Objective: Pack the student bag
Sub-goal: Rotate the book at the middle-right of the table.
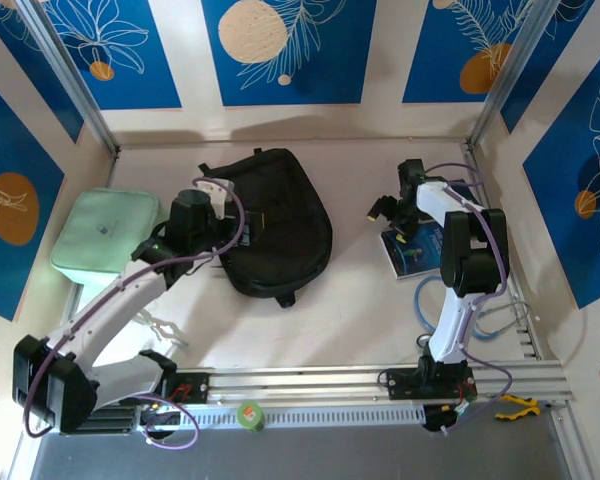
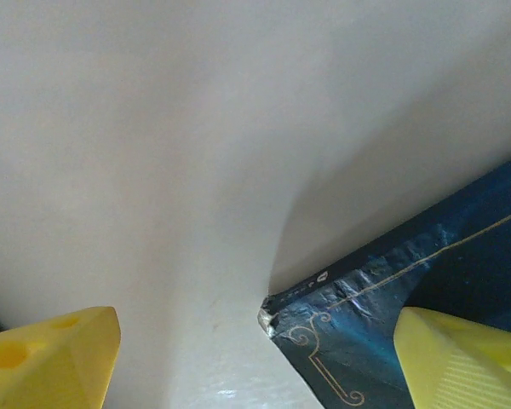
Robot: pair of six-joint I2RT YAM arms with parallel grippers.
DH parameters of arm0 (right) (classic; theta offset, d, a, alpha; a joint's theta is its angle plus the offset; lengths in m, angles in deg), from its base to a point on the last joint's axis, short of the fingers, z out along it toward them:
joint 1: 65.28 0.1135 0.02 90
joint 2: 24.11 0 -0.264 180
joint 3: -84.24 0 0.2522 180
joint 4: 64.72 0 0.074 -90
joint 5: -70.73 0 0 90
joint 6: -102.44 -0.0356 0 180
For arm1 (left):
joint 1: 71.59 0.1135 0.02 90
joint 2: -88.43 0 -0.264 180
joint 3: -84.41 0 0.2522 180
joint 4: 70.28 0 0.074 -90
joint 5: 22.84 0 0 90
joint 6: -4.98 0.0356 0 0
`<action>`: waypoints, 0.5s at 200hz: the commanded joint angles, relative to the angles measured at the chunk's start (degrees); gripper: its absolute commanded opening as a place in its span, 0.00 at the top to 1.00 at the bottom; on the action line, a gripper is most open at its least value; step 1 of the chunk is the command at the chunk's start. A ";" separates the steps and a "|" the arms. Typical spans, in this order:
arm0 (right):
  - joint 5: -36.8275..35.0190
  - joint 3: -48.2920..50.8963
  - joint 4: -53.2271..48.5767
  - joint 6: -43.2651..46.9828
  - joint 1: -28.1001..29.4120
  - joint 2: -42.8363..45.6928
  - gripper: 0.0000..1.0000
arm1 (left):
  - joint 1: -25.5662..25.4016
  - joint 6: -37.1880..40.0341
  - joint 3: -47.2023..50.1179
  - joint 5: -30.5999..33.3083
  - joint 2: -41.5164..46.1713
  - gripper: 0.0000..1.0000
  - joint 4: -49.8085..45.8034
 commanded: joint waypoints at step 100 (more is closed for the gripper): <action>12.47 22.01 0.38 -6.04 12.15 20.24 0.19 | -4.37 -5.29 -10.42 -11.04 -14.38 0.00 2.05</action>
